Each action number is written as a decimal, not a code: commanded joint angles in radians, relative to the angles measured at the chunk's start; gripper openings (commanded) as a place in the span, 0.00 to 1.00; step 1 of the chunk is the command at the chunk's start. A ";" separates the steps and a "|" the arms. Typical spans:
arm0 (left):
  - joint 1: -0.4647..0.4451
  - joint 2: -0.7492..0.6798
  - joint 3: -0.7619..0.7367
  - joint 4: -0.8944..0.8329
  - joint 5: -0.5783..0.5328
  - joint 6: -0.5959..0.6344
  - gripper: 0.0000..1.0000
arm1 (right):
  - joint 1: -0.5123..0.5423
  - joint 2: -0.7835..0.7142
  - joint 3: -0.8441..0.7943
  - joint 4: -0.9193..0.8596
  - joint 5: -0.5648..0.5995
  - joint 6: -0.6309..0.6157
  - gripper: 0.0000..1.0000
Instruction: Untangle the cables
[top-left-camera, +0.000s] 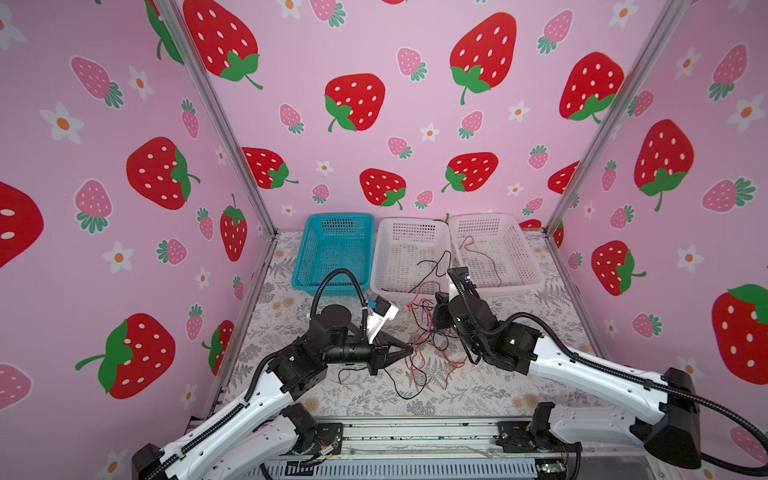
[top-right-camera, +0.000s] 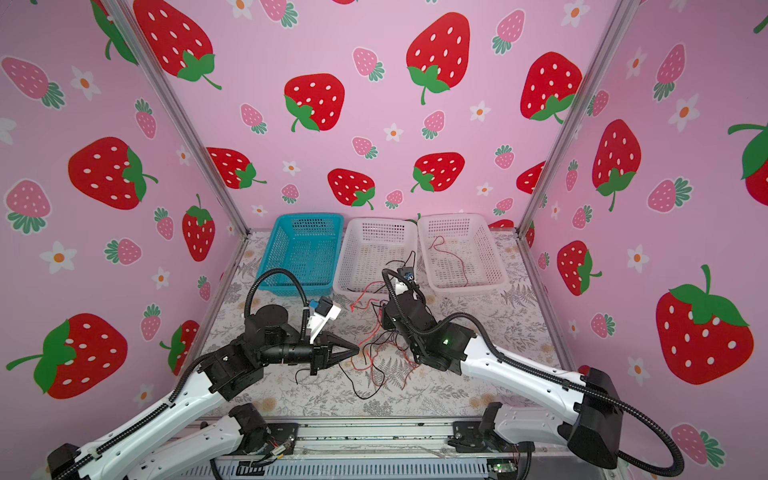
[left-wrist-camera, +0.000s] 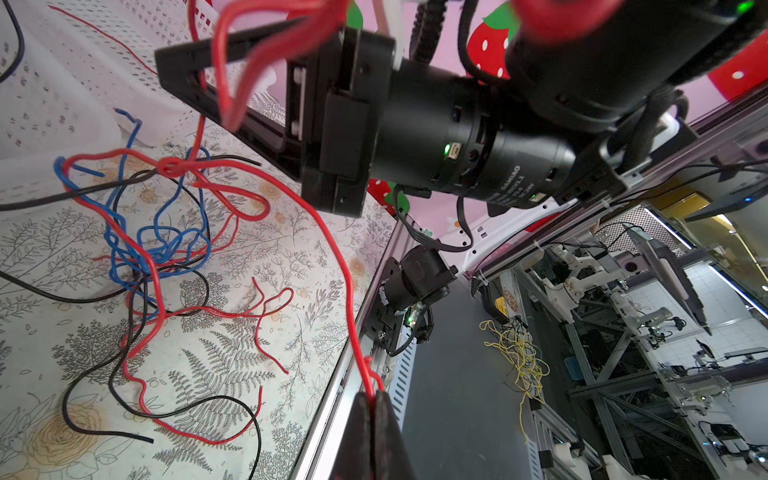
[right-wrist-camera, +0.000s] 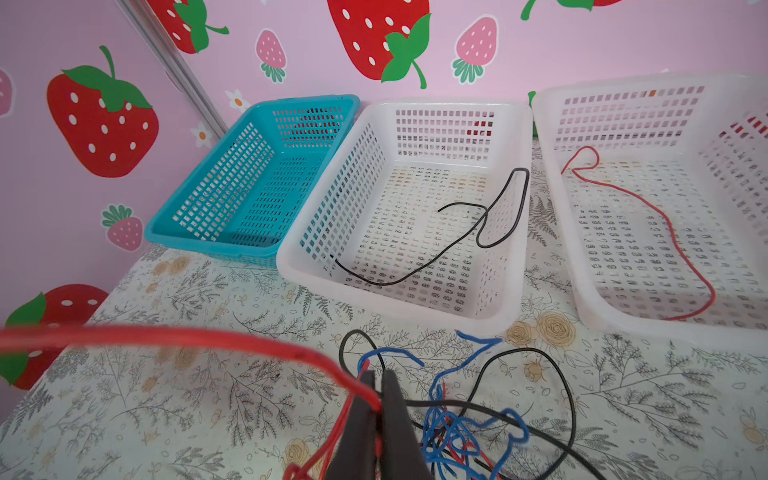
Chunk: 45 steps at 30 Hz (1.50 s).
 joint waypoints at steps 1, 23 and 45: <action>-0.009 -0.006 0.006 0.107 -0.005 -0.023 0.00 | 0.025 0.021 -0.002 0.086 -0.084 0.047 0.00; 0.002 -0.028 -0.015 0.043 -0.132 -0.013 0.00 | -0.045 -0.061 -0.123 0.149 -0.574 -0.112 0.64; 0.045 0.064 0.070 -0.056 -0.289 -0.295 0.00 | -0.160 -0.288 -0.252 0.131 -1.052 -0.175 0.62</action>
